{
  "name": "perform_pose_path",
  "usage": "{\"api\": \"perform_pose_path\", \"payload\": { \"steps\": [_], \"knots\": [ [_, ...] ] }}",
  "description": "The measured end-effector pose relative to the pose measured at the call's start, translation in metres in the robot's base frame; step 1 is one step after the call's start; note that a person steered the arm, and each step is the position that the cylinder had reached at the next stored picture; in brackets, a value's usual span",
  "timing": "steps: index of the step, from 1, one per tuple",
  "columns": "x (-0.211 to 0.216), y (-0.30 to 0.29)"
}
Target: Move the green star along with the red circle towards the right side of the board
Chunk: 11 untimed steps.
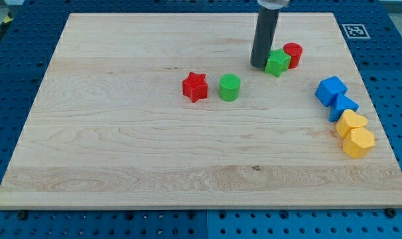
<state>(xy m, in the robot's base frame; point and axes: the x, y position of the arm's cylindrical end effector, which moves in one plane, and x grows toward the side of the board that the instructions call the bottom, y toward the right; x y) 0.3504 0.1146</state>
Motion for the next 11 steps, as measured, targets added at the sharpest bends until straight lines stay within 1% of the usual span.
{"api": "perform_pose_path", "payload": {
  "steps": [2,3,5,6,7,9,11],
  "knots": [
    [0.009,0.016],
    [0.036,0.022],
    [0.042,0.051],
    [0.048,0.038],
    [0.038,0.026],
    [0.016,0.026],
    [0.014,0.043]
  ]
}}
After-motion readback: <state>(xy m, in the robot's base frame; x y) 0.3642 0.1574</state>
